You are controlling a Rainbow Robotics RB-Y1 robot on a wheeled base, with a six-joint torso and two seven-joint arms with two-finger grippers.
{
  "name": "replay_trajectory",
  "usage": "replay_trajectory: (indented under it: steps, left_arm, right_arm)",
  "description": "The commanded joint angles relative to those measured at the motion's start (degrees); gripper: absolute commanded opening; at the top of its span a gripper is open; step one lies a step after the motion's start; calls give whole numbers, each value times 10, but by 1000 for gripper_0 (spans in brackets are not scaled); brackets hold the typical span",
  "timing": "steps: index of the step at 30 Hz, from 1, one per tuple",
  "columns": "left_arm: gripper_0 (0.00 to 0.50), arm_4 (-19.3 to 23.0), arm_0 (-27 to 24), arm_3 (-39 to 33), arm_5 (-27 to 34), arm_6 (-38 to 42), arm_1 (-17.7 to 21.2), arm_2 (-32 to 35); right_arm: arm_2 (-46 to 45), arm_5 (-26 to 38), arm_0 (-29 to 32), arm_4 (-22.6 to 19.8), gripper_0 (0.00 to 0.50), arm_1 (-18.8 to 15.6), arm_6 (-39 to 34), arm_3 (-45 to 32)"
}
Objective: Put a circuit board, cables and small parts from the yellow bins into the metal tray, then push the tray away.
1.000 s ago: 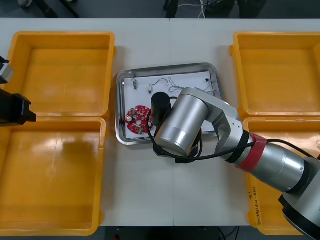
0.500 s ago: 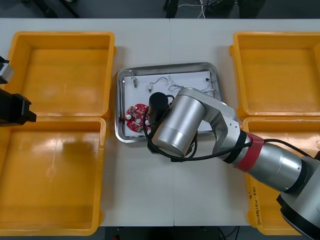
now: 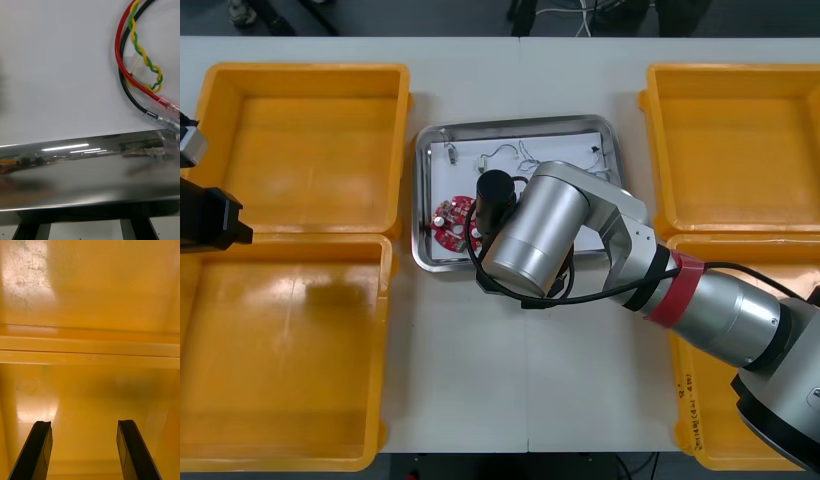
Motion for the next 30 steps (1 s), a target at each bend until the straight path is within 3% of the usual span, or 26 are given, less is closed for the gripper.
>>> replay_trajectory:
  steps: [1,8,30]
  left_arm:
    - [500,-5,9,-16,4,-70,26,5]
    - [500,-5,9,-16,4,-70,26,5]
    - [500,-5,9,-16,4,-70,26,5]
  right_arm:
    - [-22,-7,-27,-5,500,-14,34,18]
    - [-43,-33,-38,-14,500,-11,41,52]
    - [-75,-34,-66,-30,500,-10,63,87]
